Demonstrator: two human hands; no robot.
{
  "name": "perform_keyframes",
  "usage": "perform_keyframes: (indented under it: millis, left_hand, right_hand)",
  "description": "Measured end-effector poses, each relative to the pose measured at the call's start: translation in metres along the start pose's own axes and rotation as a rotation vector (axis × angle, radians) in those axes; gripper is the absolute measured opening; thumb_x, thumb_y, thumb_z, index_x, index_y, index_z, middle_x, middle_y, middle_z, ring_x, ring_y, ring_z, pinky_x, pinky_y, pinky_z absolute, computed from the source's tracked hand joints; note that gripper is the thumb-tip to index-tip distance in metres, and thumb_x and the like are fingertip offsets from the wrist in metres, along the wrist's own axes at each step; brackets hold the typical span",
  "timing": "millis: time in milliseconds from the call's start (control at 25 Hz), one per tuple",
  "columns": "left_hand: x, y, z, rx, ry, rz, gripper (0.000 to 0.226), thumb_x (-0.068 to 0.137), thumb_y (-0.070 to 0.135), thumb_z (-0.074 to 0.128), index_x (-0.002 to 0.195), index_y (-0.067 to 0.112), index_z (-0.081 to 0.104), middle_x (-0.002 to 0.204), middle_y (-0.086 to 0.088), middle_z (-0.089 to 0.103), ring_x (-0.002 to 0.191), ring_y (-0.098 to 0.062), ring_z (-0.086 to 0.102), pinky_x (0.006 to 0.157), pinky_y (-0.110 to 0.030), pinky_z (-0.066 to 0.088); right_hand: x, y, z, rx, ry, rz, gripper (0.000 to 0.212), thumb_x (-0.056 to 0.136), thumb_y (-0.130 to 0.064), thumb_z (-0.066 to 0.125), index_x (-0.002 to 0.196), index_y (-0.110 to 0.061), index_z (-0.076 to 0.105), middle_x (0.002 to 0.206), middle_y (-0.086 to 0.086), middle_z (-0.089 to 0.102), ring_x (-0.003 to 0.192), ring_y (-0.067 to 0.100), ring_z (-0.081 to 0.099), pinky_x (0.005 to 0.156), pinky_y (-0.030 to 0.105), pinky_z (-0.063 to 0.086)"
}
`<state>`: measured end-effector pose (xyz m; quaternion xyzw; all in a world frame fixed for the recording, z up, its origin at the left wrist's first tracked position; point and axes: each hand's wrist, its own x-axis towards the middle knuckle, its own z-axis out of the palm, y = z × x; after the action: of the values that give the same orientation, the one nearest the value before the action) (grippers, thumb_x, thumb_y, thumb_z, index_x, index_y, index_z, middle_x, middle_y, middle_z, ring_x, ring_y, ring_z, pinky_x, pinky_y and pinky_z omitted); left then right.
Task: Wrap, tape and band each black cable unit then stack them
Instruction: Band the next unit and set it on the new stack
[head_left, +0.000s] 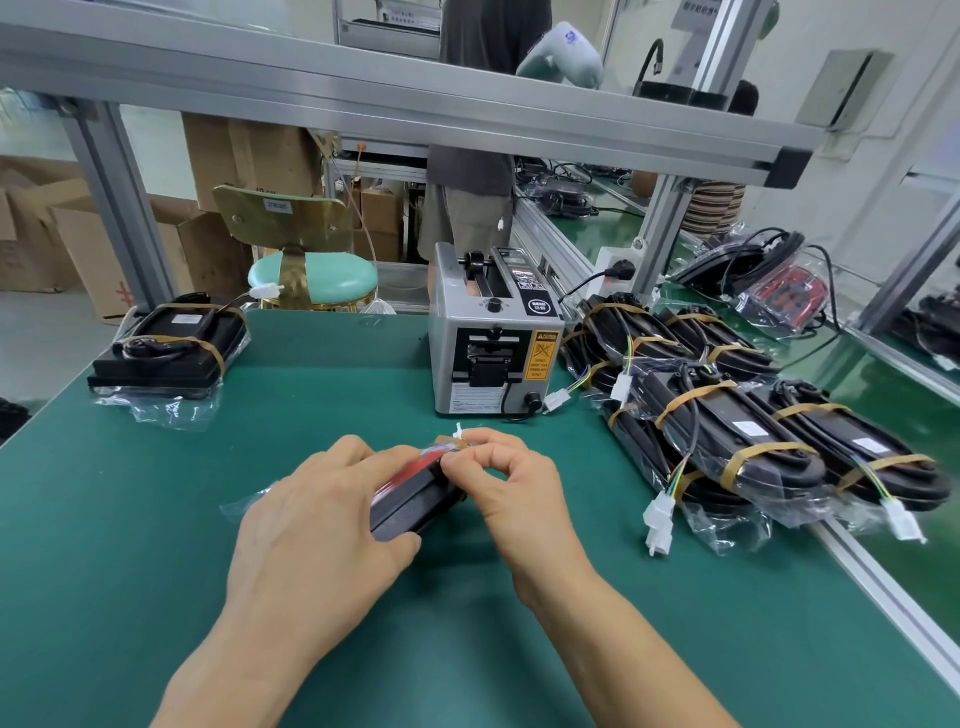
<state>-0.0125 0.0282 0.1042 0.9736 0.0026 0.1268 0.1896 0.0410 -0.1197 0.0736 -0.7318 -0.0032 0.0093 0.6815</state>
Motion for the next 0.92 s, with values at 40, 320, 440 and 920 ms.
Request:
perform_keyframes:
  millis: [40,320,440,920]
  left_hand:
    - [0.0,0.0,0.0,-0.004,-0.001,-0.001,0.052,0.07,0.044,0.067,0.115,0.06,0.046,0.093,0.017,0.05,0.08,-0.004,0.048,0.061,-0.02,0.036]
    - [0.0,0.0,-0.001,-0.002,-0.004,-0.011,0.052,0.071,0.043,0.067,0.117,0.058,0.047,0.093,0.016,0.051,0.079,-0.004,0.047,0.06,-0.019,0.035]
    - [-0.001,0.001,0.0,0.002,-0.004,-0.01,0.053,0.071,0.044,0.067,0.118,0.058,0.047,0.094,0.017,0.05,0.08,-0.003,0.047,0.062,-0.021,0.037]
    - [-0.001,0.002,-0.001,0.01,-0.015,0.004,0.055,0.069,0.045,0.066,0.118,0.059,0.046,0.093,0.017,0.05,0.08,-0.003,0.048,0.06,-0.017,0.034]
  right_hand:
    - [0.0,0.0,0.0,0.056,-0.024,0.027,0.013,0.081,-0.014,0.069,0.077,-0.003,0.074,0.118,-0.001,0.061,0.103,0.0,0.059,0.097,0.023,0.041]
    - [0.001,-0.002,0.0,0.075,-0.059,0.026,0.013,0.081,-0.012,0.069,0.081,0.0,0.075,0.121,0.004,0.058,0.101,0.0,0.059,0.096,0.023,0.041]
    - [0.0,-0.001,0.001,0.019,-0.032,-0.003,0.014,0.082,-0.013,0.07,0.075,-0.001,0.073,0.117,0.001,0.06,0.1,-0.001,0.059,0.095,0.023,0.042]
    - [-0.001,0.009,0.01,0.053,0.06,-0.023,0.023,0.085,-0.021,0.065,0.1,-0.029,0.051,0.108,-0.005,0.062,0.106,0.008,0.056,0.089,0.021,0.042]
